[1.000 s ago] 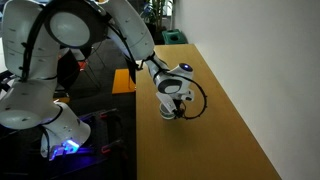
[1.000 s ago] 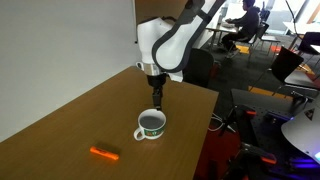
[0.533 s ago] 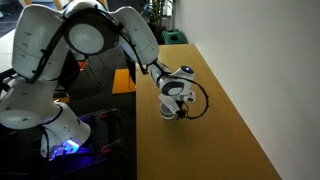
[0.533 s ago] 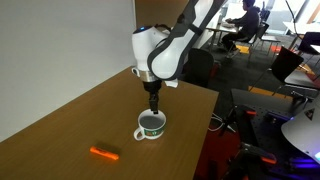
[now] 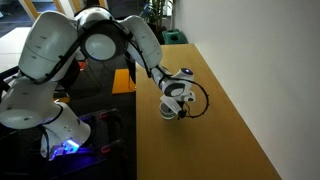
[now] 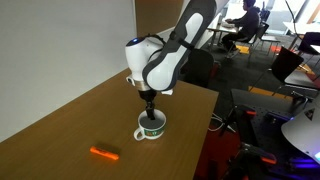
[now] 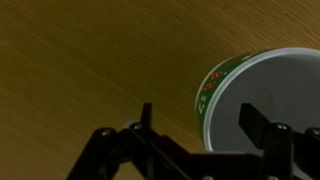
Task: Move the cup to the right
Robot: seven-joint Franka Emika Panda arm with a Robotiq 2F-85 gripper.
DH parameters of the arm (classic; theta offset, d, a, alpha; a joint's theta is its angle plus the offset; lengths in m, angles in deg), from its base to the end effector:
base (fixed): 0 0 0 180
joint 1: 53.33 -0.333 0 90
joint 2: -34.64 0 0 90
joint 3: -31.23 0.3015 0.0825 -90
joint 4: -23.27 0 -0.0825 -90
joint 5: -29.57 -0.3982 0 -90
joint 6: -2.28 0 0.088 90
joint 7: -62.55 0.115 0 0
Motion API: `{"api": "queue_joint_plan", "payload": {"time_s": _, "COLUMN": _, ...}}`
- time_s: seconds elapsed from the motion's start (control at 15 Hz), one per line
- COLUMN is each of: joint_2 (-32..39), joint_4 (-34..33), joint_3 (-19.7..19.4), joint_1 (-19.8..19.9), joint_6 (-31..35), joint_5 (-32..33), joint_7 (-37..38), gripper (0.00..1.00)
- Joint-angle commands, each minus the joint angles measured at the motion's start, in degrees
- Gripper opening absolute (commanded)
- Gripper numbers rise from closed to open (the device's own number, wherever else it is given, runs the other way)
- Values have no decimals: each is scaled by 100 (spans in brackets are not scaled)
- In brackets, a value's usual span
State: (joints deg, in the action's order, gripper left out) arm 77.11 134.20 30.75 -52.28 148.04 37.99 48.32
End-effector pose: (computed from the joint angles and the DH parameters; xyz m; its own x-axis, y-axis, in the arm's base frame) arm 0.5882 -0.0148 0.0549 0.9293 0.3370 -0.1509 0.3457 -0.9377 0.0352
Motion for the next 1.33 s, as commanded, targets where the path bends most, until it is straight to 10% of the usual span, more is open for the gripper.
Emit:
{"api": "queue_joint_plan", "payload": {"time_s": 0.0, "joint_2": 157, "joint_4": -206, "joint_3": -4, "joint_1": -38, "joint_6": 45, "joint_5": 151, "joint_7": 30, "gripper": 58}}
{"api": "queue_joint_plan", "payload": {"time_s": 0.53, "joint_2": 144, "joint_4": -180, "joint_3": -61, "joint_1": -149, "joint_6": 291, "joint_5": 362, "joint_7": 78, "gripper": 1}}
{"api": "queue_joint_plan", "payload": {"time_s": 1.27, "joint_2": -14, "joint_4": -43, "joint_3": -180, "joint_1": -61, "joint_6": 551, "joint_5": 345, "joint_7": 155, "gripper": 3}}
